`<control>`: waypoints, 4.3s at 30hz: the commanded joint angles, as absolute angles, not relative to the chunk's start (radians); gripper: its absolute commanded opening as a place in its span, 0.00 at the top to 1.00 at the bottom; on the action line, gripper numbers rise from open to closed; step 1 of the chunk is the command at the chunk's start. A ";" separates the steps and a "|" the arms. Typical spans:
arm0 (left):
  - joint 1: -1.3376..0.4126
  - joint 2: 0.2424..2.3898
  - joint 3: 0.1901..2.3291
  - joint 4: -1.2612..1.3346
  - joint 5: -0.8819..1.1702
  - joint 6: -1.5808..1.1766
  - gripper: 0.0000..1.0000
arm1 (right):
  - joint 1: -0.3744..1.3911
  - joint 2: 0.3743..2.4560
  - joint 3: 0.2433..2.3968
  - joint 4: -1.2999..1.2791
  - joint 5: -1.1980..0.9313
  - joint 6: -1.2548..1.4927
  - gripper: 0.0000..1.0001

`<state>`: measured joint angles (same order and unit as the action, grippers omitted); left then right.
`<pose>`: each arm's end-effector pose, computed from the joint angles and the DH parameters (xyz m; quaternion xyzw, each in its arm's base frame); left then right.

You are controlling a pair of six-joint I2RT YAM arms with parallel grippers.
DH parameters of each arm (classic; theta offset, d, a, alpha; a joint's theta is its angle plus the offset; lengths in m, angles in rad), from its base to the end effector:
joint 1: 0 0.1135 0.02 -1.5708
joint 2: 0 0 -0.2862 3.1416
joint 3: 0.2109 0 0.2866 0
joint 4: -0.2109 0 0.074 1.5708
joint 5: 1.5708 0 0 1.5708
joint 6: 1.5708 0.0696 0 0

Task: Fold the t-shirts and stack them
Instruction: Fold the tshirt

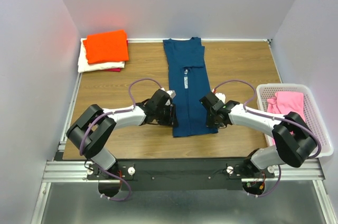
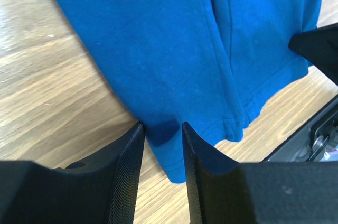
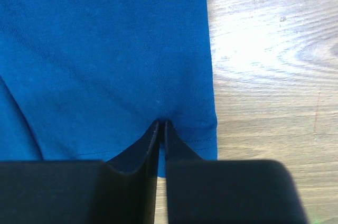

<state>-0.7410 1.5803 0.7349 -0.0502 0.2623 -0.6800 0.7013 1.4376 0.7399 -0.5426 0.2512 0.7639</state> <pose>0.2400 -0.2440 0.1196 0.0718 0.9337 -0.3077 0.1684 0.2260 0.1682 0.1293 0.0512 0.9775 0.0173 0.2040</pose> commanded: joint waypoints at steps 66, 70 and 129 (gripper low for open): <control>-0.755 1.597 0.715 -0.164 0.230 -0.646 1.00 | 0.729 1.345 0.657 -0.614 0.271 0.853 0.90; -0.755 1.595 0.710 -0.166 0.229 -0.646 1.00 | 0.729 1.316 0.660 -0.624 0.276 0.851 0.97; -0.755 1.384 0.742 -0.308 0.198 -0.614 0.67 | 0.833 1.239 0.775 -0.600 0.244 0.894 0.70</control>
